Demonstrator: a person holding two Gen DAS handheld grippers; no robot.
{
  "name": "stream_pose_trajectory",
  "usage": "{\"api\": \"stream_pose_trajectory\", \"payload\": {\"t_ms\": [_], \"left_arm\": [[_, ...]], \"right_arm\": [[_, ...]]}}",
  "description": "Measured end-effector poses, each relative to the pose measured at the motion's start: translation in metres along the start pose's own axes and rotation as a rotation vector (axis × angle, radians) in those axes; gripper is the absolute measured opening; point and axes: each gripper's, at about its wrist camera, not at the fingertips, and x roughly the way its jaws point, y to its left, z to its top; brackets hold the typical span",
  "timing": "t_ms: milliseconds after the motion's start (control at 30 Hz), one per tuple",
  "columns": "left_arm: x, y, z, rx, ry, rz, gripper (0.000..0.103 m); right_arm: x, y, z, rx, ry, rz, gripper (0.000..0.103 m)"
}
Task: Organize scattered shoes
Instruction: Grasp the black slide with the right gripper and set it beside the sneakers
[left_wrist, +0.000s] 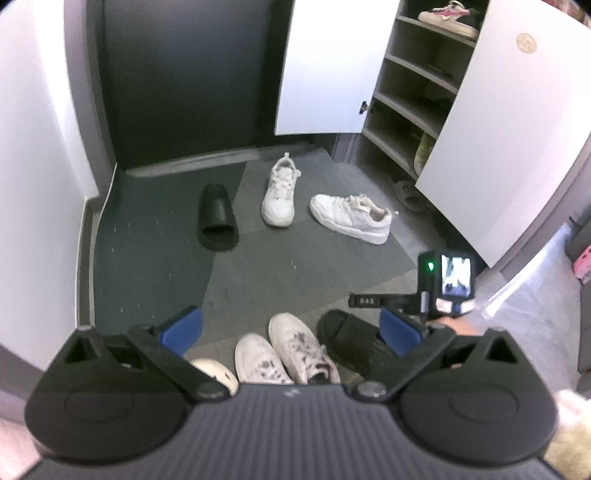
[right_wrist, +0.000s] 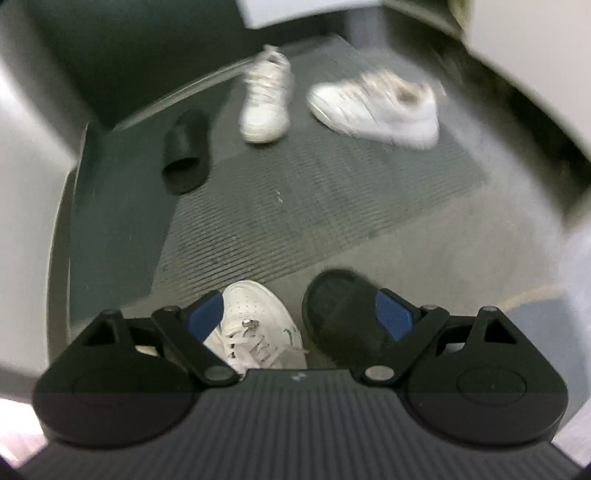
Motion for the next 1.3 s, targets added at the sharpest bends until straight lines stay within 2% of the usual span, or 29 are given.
{"api": "stream_pose_trajectory", "payload": {"t_ms": [33, 67, 100, 133, 200, 333, 400, 500, 600, 733, 767, 800, 833, 900, 1100, 1233, 1300], "left_arm": [[-0.001, 0.005, -0.002, -0.016, 0.004, -0.006, 0.103], [-0.002, 0.009, -0.003, -0.021, 0.0, -0.006, 0.103], [-0.004, 0.015, -0.004, -0.02, -0.017, 0.006, 0.103], [-0.007, 0.019, -0.005, -0.007, -0.04, 0.027, 0.103], [-0.008, 0.027, -0.009, 0.013, -0.068, 0.084, 0.103], [0.0, 0.052, -0.014, -0.046, 0.002, 0.064, 0.103], [0.002, 0.064, -0.016, -0.09, 0.028, 0.047, 0.103], [0.003, 0.084, -0.018, -0.156, 0.054, 0.033, 0.103], [-0.002, 0.099, -0.021, -0.191, 0.042, 0.031, 0.103], [-0.006, 0.108, -0.023, -0.19, 0.023, 0.059, 0.103], [-0.007, 0.11, -0.024, -0.192, 0.021, 0.062, 0.103], [-0.007, 0.114, -0.024, -0.203, 0.027, 0.054, 0.103], [-0.007, 0.116, -0.025, -0.208, 0.028, 0.052, 0.103], [-0.008, 0.122, -0.025, -0.22, 0.027, 0.05, 0.103], [-0.012, 0.125, -0.021, -0.23, 0.014, 0.038, 0.103], [-0.013, 0.118, -0.019, -0.203, -0.003, 0.037, 0.103], [-0.013, 0.114, -0.017, -0.192, -0.006, 0.039, 0.103]], "right_arm": [[0.018, -0.019, -0.012, 0.062, 0.025, -0.003, 0.087], [0.031, -0.032, -0.022, 0.107, 0.043, -0.005, 0.079], [0.037, -0.039, -0.029, 0.128, 0.042, 0.002, 0.075], [0.051, -0.057, -0.043, 0.177, 0.042, 0.02, 0.076], [0.063, -0.067, -0.053, 0.189, 0.047, 0.029, 0.074], [0.081, -0.08, -0.071, 0.196, -0.006, 0.006, 0.073], [0.091, -0.085, -0.077, 0.215, 0.011, -0.002, 0.073], [0.108, -0.089, -0.086, 0.242, 0.036, 0.012, 0.066], [0.12, -0.085, -0.095, 0.247, 0.069, 0.034, 0.061], [0.127, -0.066, -0.104, 0.204, 0.058, -0.039, 0.061], [0.127, -0.065, -0.105, 0.206, 0.049, -0.045, 0.054], [0.127, -0.064, -0.106, 0.216, 0.042, -0.047, 0.035], [0.126, -0.063, -0.107, 0.233, 0.036, -0.045, 0.027], [0.123, -0.062, -0.108, 0.243, 0.022, -0.014, 0.018], [0.115, -0.043, -0.111, 0.199, 0.005, 0.059, 0.009], [0.114, -0.024, -0.121, 0.106, 0.066, 0.064, 0.004], [0.114, -0.024, -0.122, 0.109, 0.075, 0.053, 0.004]]}}
